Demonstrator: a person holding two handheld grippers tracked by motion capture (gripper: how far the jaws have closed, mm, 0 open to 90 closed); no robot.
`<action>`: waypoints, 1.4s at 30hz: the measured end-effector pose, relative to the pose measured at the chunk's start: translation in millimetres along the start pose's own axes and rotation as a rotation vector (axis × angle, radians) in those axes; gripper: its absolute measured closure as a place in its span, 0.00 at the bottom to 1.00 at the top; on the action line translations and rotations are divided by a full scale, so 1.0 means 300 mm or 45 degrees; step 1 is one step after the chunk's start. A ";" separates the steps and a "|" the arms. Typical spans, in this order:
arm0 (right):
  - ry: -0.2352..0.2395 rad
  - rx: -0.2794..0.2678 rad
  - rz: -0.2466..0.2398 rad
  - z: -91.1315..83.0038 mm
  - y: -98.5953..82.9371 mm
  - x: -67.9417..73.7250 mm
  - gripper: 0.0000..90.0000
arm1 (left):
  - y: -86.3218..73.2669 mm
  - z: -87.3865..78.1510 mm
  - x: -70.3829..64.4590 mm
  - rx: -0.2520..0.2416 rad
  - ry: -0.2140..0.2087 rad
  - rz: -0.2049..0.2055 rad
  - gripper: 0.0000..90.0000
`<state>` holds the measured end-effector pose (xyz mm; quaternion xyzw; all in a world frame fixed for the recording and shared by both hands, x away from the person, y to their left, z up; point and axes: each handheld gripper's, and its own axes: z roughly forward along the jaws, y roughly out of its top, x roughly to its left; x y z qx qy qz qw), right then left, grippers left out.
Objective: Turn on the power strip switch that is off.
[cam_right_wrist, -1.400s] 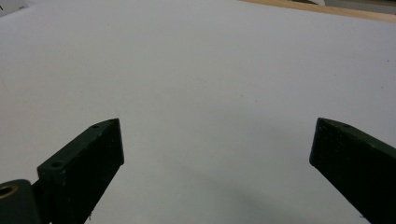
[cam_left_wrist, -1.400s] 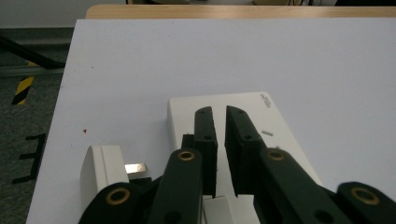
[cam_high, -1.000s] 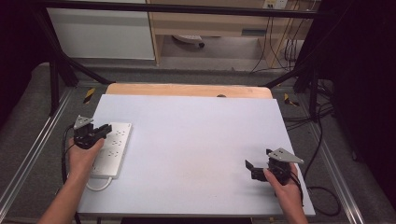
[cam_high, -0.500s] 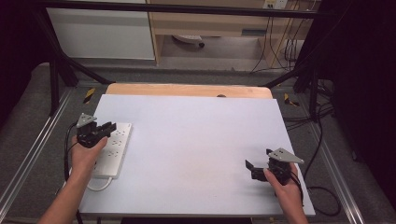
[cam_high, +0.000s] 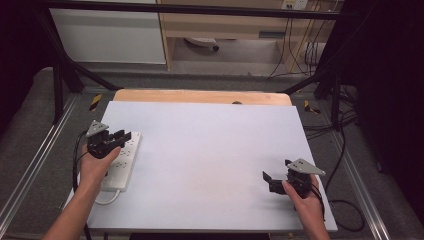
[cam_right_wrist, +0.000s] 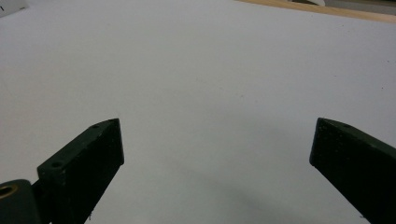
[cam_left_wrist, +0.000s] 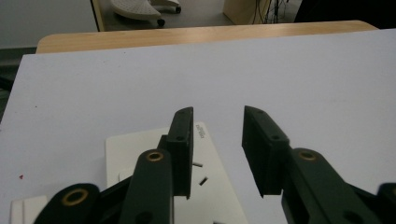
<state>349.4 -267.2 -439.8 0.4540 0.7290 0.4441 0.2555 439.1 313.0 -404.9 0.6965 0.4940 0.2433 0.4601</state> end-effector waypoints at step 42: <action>0.002 0.000 -0.005 0.001 0.001 0.002 0.04 | -0.005 -0.068 -0.200 -0.005 -0.305 0.053 0.22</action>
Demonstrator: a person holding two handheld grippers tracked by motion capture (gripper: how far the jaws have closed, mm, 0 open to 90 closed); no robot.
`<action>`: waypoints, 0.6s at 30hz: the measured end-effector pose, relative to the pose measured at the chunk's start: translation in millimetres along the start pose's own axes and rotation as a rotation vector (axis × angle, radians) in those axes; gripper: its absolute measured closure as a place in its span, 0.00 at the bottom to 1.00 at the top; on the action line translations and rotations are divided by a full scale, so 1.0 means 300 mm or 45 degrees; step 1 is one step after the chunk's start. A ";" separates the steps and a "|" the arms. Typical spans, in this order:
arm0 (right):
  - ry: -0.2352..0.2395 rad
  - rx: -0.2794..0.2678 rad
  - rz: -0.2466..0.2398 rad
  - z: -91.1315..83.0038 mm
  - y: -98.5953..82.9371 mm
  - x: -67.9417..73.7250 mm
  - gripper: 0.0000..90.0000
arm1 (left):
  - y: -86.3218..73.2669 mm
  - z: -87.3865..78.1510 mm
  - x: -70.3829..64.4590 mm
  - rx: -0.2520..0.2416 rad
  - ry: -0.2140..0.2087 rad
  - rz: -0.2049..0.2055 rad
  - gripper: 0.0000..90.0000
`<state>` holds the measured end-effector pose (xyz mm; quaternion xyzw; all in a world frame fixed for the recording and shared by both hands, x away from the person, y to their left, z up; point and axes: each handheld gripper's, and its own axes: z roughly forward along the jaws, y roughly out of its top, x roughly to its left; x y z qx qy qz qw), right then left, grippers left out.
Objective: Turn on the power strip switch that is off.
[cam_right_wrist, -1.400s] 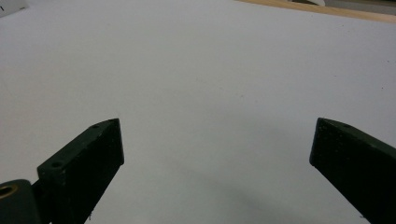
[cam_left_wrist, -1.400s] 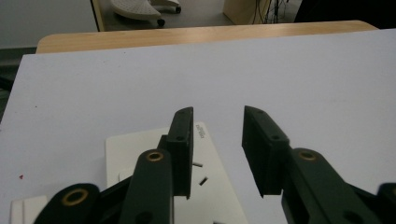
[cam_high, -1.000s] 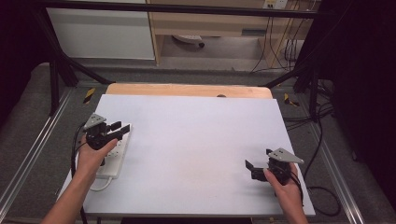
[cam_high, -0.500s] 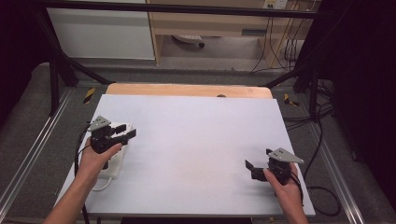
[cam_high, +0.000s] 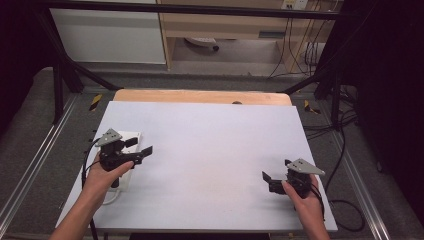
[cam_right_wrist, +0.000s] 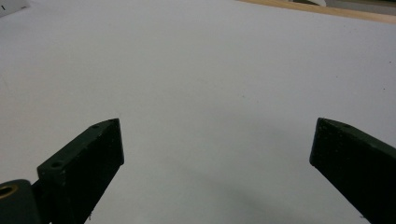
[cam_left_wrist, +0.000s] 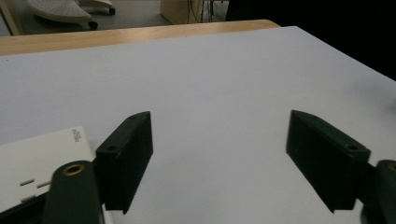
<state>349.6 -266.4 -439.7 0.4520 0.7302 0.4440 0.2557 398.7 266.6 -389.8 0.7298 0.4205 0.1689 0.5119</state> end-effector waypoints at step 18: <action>-0.003 -0.010 0.007 -0.003 0.001 -0.007 0.04 | -0.105 -0.175 -0.032 -0.181 0.052 0.000 0.13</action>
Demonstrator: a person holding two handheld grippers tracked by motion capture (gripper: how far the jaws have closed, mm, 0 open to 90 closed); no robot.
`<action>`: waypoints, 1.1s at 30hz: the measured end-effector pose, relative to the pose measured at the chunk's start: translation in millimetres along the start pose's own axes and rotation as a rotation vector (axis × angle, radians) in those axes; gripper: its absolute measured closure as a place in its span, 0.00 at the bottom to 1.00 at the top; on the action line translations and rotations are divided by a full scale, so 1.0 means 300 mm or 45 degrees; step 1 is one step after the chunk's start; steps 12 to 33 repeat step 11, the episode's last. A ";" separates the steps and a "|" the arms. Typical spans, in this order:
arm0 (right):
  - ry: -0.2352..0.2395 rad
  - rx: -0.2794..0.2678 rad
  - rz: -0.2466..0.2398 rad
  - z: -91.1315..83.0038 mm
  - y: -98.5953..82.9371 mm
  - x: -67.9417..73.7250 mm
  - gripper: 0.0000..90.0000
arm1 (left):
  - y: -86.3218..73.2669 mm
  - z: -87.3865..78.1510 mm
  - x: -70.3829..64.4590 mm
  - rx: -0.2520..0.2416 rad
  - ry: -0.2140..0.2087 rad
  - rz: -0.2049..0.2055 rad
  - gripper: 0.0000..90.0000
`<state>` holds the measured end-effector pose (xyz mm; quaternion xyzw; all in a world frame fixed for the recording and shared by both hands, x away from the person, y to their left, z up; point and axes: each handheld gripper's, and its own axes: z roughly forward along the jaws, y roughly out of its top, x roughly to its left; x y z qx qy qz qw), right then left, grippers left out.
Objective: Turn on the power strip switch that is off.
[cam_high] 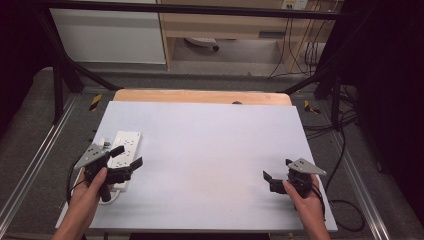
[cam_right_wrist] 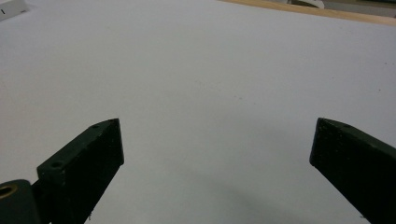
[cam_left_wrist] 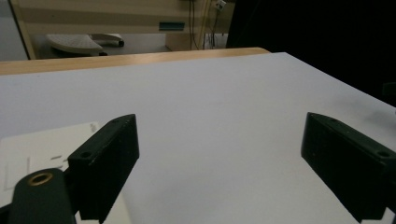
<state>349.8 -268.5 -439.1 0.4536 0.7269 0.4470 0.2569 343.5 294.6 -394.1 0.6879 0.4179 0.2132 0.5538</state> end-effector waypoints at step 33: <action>-0.047 0.132 0.001 0.034 -0.024 -0.008 0.03 | -0.107 -0.116 0.026 0.015 0.105 0.026 0.12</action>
